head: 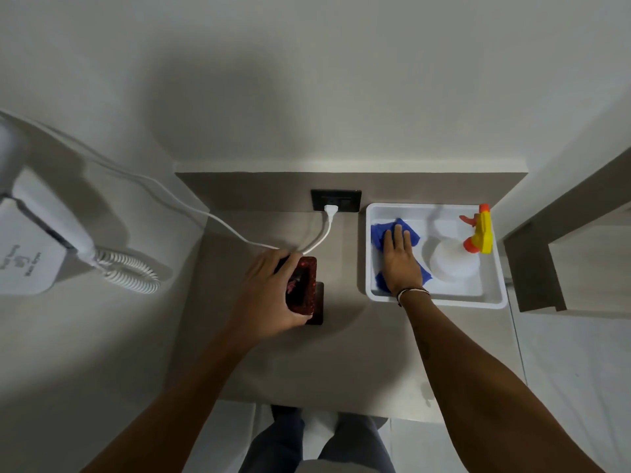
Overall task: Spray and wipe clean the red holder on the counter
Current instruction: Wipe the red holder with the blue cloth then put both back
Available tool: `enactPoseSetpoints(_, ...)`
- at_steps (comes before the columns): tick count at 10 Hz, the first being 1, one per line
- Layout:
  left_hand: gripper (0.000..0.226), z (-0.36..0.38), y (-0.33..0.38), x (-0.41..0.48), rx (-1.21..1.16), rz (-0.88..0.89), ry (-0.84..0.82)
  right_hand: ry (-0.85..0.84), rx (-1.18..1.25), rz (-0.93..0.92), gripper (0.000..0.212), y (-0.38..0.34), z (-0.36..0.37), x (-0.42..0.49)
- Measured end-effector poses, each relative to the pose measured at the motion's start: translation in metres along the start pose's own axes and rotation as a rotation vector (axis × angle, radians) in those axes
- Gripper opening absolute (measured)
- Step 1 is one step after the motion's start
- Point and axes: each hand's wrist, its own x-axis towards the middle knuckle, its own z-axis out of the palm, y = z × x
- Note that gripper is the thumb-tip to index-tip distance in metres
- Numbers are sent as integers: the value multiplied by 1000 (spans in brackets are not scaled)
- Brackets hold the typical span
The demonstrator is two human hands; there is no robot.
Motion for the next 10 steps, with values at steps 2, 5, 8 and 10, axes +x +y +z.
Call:
enactPoseSetpoints(2, 109, 4, -34, -8, -319, -89, 61, 486, 604, 176, 44, -21, -31, -50)
enactPoseSetpoints(5, 101, 2, -78, -25, -493, -22, 20, 476, 685, -133, 75, -136, 42, -166)
enactPoseSetpoints(8, 98, 5, -101, -30, -448, -11, -20, 256, 409, -6, 100, -151, 81, -160)
enactPoseSetpoints(10, 87, -4, -95, -26, -442, 30, -20, 342, 534, -375, 120, -193, 88, -167)
